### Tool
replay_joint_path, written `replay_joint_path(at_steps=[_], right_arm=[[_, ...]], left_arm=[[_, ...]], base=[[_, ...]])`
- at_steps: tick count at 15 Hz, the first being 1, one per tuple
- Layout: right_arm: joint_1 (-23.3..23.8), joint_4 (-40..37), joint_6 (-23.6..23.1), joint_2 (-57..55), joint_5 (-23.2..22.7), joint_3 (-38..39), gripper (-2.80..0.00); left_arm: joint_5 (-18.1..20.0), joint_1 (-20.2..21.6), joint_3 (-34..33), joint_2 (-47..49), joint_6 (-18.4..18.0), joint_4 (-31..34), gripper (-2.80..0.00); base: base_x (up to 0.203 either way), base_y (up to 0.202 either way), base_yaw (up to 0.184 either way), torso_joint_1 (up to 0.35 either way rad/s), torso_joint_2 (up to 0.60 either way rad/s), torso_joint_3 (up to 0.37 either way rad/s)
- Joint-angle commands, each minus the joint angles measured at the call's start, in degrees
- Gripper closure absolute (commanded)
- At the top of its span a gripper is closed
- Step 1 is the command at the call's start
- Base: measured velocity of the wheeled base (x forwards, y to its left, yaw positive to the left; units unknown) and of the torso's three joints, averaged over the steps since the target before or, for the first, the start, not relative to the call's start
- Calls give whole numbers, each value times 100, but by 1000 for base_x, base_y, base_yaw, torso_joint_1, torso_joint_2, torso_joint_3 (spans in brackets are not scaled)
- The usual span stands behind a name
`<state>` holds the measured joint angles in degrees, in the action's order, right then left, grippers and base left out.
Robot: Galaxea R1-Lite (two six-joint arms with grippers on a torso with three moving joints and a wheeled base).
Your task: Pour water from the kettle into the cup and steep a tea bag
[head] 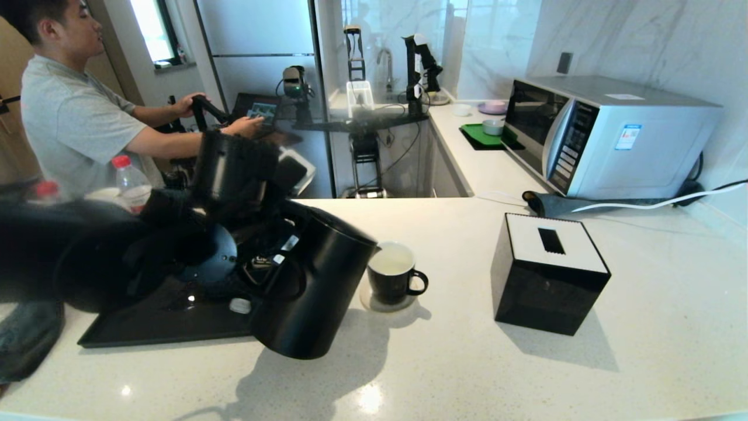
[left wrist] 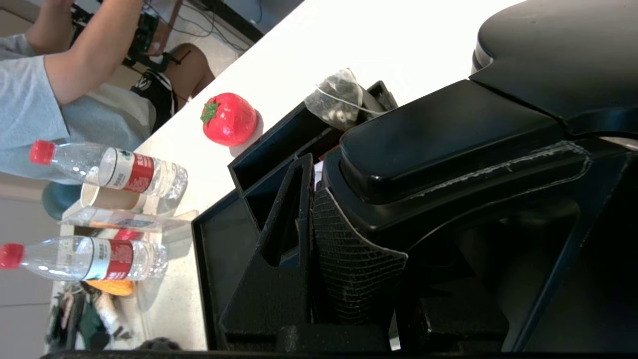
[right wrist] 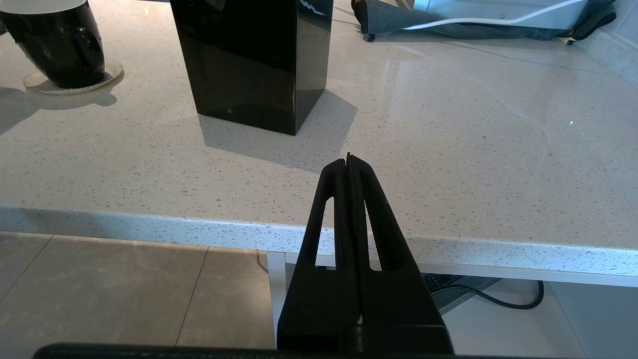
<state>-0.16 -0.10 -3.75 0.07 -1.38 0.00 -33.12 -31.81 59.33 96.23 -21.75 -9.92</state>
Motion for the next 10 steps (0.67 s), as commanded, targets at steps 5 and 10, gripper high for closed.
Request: replay_joint_path(at_steps=[5,10], right_arm=[[-2,1,-2,-7,-3,0,0],[-2,1,-2,-7,-3,0,0]], left_arm=[[-150,21,-890,-253,-13,-1649,0],[-436,48,-1525,-369,-17,-3076,0]], base=[[0,0,0,0,0,0],[0,0,0,0,0,0]])
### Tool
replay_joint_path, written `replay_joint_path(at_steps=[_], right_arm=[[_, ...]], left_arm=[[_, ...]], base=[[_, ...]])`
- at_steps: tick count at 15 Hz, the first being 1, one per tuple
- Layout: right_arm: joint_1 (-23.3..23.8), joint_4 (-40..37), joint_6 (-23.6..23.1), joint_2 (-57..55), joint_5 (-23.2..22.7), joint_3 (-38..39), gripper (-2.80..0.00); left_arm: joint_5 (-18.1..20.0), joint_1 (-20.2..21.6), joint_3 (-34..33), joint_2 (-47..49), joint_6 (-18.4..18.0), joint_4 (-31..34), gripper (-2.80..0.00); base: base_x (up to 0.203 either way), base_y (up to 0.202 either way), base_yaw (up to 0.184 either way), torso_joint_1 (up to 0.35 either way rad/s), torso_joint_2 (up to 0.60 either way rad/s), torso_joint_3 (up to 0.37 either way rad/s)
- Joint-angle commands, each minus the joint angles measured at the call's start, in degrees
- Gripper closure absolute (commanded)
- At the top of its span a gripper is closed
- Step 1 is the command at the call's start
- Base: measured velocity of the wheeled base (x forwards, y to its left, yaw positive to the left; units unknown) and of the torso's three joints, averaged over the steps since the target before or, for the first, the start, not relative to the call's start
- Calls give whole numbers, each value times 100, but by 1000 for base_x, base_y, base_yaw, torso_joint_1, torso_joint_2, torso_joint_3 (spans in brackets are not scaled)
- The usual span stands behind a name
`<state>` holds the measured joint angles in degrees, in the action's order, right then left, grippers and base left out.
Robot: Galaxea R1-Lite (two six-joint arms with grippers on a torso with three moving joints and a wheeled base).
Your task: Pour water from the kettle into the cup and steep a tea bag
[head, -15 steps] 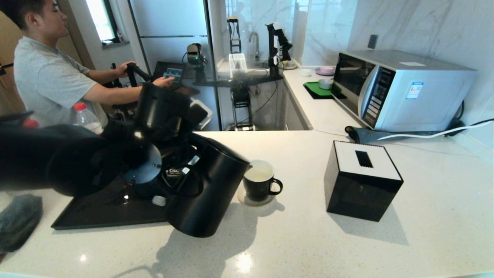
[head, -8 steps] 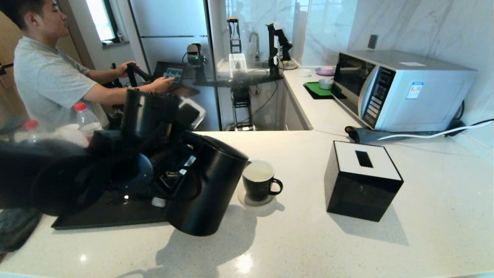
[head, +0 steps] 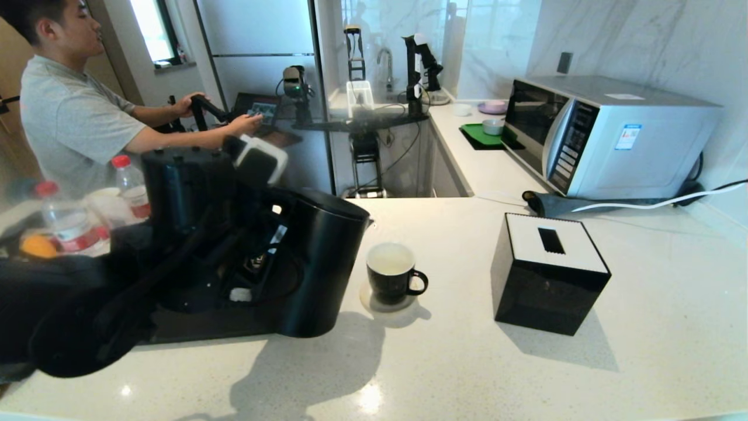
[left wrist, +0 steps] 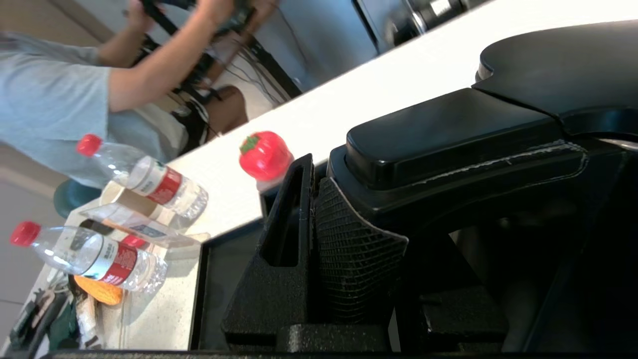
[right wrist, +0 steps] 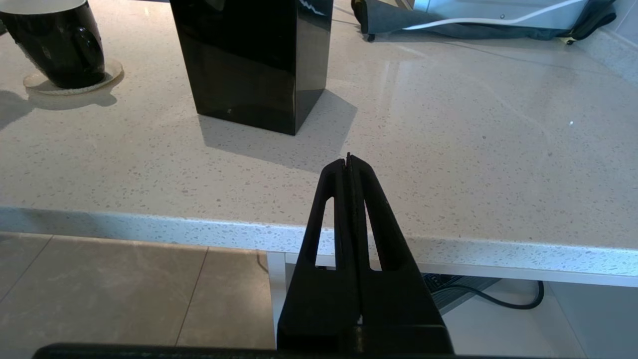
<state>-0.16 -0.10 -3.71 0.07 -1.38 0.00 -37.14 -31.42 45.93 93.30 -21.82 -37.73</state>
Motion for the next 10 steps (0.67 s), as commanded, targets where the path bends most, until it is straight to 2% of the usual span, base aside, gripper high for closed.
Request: replay_joint_path(at_steps=[1,7,10], right_arm=[[-2,1,-7,-7,-3,0,0],[-2,1,-7,-7,-3,0,0],[-2,1,-7,-7,-3,0,0]], left_arm=[[-73,37,-336,-147,-14,-539,0],[-135,453,-1124,-824,-44,-1877,0],[-127,864,-1507,-1332,-52,-2114,0]], base=[[0,0,0,0,0,0],[0,0,0,0,0,0],[0,0,0,0,0,0]])
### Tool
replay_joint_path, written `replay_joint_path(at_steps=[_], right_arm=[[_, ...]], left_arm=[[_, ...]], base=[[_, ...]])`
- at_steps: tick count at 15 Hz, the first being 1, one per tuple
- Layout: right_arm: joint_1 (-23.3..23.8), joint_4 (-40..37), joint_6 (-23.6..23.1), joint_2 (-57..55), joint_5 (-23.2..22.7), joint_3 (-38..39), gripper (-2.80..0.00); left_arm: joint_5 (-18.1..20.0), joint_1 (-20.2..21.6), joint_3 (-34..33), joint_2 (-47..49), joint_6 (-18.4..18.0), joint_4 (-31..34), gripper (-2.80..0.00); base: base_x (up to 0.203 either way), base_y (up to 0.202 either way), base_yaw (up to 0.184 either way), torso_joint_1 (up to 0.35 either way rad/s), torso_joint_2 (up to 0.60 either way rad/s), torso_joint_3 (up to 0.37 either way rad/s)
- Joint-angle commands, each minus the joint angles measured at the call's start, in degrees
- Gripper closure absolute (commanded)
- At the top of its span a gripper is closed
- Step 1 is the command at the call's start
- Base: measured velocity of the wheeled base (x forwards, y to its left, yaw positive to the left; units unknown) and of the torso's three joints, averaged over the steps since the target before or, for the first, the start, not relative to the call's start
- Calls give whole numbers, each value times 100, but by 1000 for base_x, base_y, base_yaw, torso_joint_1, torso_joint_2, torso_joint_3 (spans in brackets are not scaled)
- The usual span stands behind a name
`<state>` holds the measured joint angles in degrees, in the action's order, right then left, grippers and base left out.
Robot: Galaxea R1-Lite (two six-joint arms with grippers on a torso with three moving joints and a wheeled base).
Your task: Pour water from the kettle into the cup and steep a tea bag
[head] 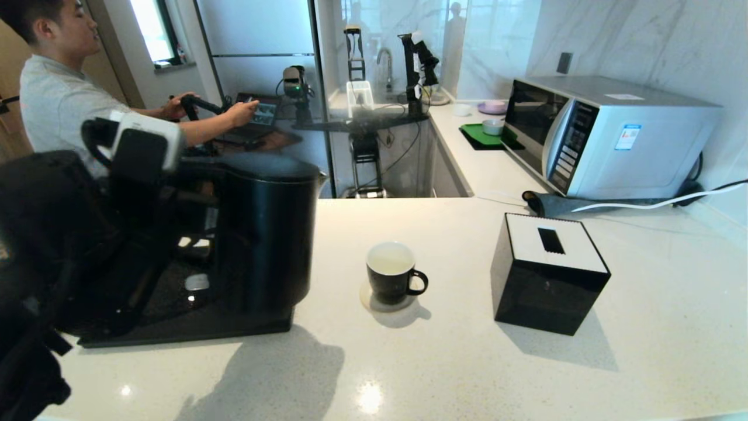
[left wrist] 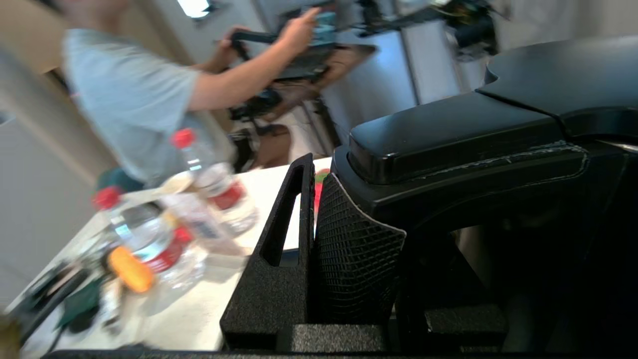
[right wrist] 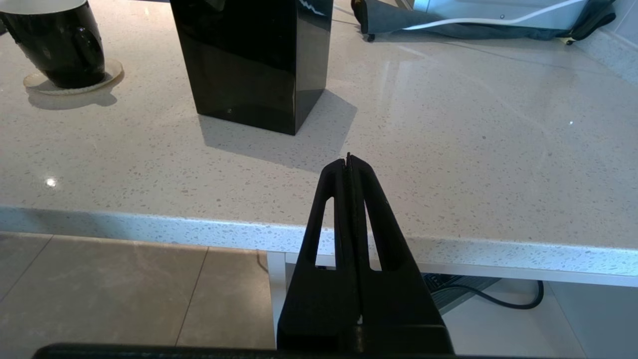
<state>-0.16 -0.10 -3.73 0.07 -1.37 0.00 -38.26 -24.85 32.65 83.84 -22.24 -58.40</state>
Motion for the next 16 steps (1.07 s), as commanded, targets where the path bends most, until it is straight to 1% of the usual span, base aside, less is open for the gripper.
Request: replay_joint_path(at_steps=[1,4,8,10,12,14,16], right_arm=[[-2,1,-5,-7,-4,0,0],[-2,1,-5,-7,-4,0,0],[-2,1,-5,-7,-4,0,0],[-2,1,-5,-7,-4,0,0],[-2,1,-5,-7,-4,0,0],[-2,1,-5,-7,-4,0,0],[-2,1,-5,-7,-4,0,0]], left_arm=[[-12,386,-294,-589,-6,-55,0],[9,1020,-585,-1132,37,-65,0],[38,2038,-885,-1607,109,-63,0],[45,2485,-947,-1654,415,-58,0],[70,2963,-960,-1650,632,-58,0],[300,3584,-981,-1588,882,-62,0],[678,4161,-1014,-1412,1122,-99,0]], base=[[0,0,0,0,0,0],[0,0,0,0,0,0],[0,0,0,0,0,0],[0,0,0,0,0,0],[0,0,0,0,0,0],[0,0,0,0,0,0],[0,0,0,0,0,0]])
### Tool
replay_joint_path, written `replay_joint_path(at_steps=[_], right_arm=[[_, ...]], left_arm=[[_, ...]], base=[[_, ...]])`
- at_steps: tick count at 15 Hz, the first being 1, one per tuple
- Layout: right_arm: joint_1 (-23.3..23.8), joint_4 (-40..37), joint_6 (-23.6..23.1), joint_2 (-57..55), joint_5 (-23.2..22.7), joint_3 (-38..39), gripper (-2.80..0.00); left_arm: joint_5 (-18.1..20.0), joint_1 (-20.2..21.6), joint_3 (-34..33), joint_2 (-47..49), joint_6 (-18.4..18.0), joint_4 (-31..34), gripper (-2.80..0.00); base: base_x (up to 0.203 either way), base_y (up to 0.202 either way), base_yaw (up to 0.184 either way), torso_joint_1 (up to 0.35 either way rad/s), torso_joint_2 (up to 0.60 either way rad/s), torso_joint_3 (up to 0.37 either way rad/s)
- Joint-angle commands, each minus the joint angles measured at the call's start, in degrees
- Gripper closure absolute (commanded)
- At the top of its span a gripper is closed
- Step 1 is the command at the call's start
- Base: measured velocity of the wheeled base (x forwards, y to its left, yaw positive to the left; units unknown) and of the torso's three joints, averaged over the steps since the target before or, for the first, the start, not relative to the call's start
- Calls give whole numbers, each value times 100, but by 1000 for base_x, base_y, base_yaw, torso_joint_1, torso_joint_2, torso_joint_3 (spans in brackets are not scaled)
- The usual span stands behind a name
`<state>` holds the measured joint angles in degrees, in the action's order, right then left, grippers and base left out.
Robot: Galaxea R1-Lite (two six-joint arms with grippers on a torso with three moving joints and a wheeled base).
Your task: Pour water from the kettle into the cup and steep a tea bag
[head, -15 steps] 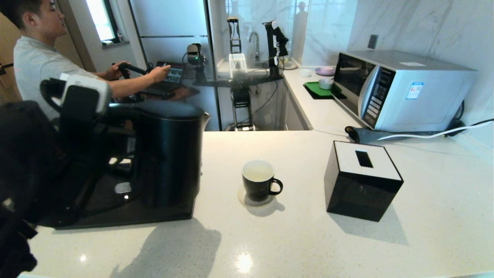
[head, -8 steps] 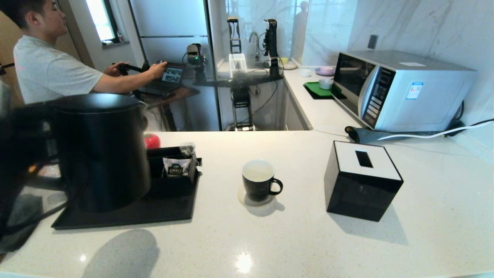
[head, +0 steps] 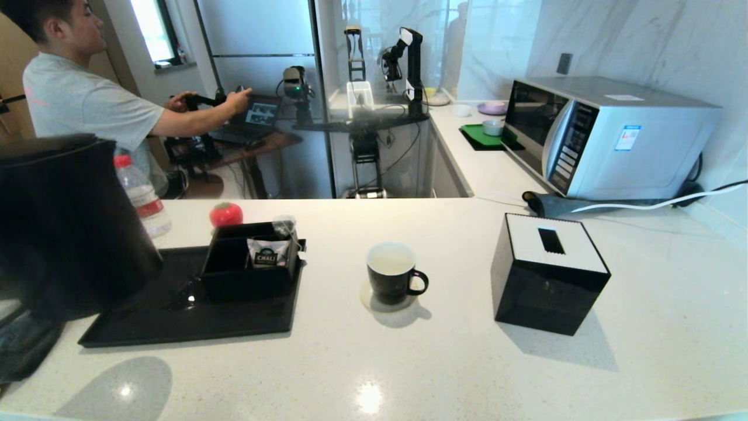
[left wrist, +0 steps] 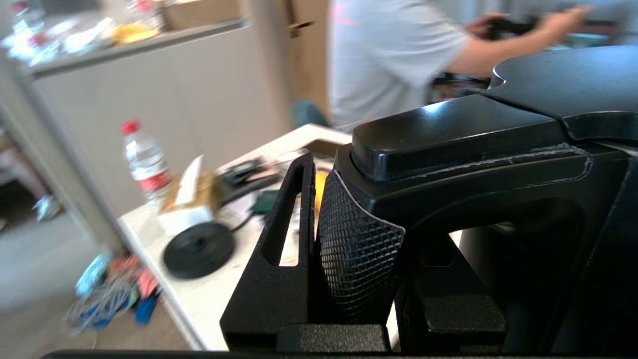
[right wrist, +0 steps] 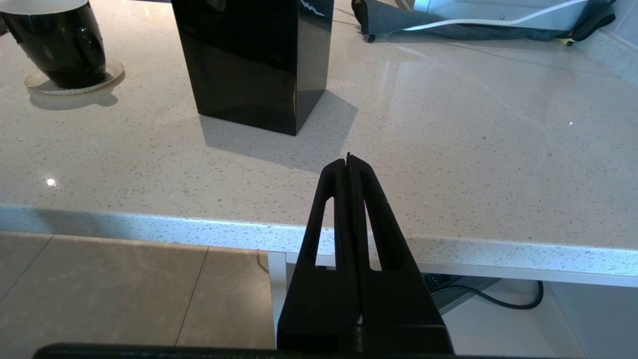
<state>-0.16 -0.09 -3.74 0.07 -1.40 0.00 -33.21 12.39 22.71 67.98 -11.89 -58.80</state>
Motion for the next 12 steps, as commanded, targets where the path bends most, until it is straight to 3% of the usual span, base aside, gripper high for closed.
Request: replay_joint_path(at_steps=[1,6,10,12], right_arm=[[-2,0,-4,-7,0,0,0],[-2,0,-4,-7,0,0,0],[-2,0,-4,-7,0,0,0],[-2,0,-4,-7,0,0,0]], left_arm=[[335,669,-26,336,165,-166,0],[807,1200,-154,1613,220,-1527,0],[1183,1326,-146,2840,145,-2801,0],[1432,1309,-125,3227,72,-3088,0]], base=[[0,0,0,0,0,0],[0,0,0,0,0,0],[0,0,0,0,0,0],[0,0,0,0,0,0]])
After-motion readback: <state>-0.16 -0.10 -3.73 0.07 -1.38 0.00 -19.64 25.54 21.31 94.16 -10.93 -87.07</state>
